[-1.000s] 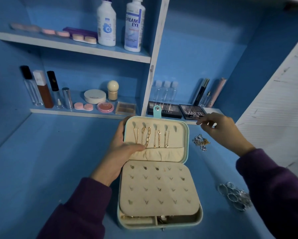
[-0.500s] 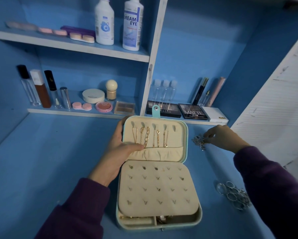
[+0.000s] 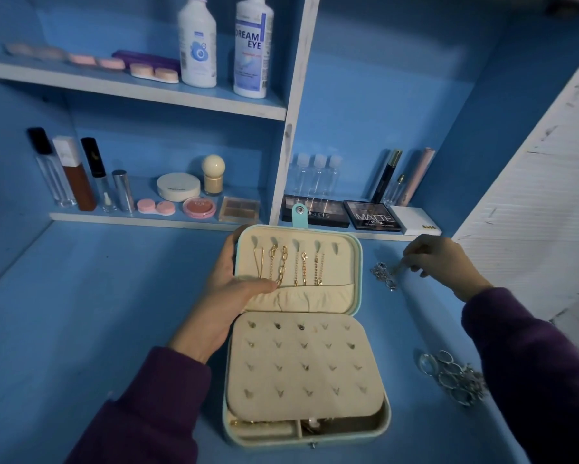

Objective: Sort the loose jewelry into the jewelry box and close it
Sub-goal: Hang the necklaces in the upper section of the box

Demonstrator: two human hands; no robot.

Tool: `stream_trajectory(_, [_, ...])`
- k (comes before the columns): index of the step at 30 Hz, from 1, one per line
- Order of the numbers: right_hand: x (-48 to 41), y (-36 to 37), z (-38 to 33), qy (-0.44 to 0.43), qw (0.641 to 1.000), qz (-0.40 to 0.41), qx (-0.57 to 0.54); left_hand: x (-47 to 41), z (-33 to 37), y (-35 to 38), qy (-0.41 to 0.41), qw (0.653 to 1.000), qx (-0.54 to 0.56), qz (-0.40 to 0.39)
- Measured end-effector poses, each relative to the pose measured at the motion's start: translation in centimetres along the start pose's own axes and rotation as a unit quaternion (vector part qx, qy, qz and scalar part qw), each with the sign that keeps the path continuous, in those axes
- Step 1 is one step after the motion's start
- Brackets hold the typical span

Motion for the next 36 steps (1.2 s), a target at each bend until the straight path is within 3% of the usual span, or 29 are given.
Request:
stream_trajectory(6, [1.9, -1.9, -2.4, -0.014, 0.98, -0.012, -0.2, 0.1, 0.2, 0.0, 0.002, 1.0, -0.01, -0.008])
stream_trajectory(15, [4.0, -1.5, -5.0, -0.006, 0.954, -0.107, -0.278, 0.1, 0.2, 0.1, 0.0, 1.0, -0.009, -0.003])
stream_trajectory(24, [5.1, -1.6, -6.3, -0.023, 0.958, -0.193, -0.211, 0.0, 0.2, 0.0, -0.002, 1.0, -0.007, -0.005])
stream_trajectory(29, [5.6, -1.3, -6.9, -0.081, 0.976, -0.173, -0.1, 0.0, 0.2, 0.1, -0.003, 1.0, -0.003, -0.001])
stream_trajectory(33, [6.2, -1.1, -7.5, -0.142, 0.984, -0.107, 0.023, 0.0, 0.1, 0.1, -0.001, 1.0, -0.001, -0.002])
stream_trajectory(36, [6.3, -0.9, -7.7, -0.16, 0.981, -0.099, 0.042, 0.0, 0.0, 0.0, 0.003, 1.0, -0.007, -0.009])
Point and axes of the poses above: each hand's wrist, its own x-axis away from the middle knuckle, its own y-axis out of the palm, z = x × y, the point moved 2 cm from there along -x, towards the middle knuckle, and after that the axes turned 12 degrees about y, right-handed, at the moved point
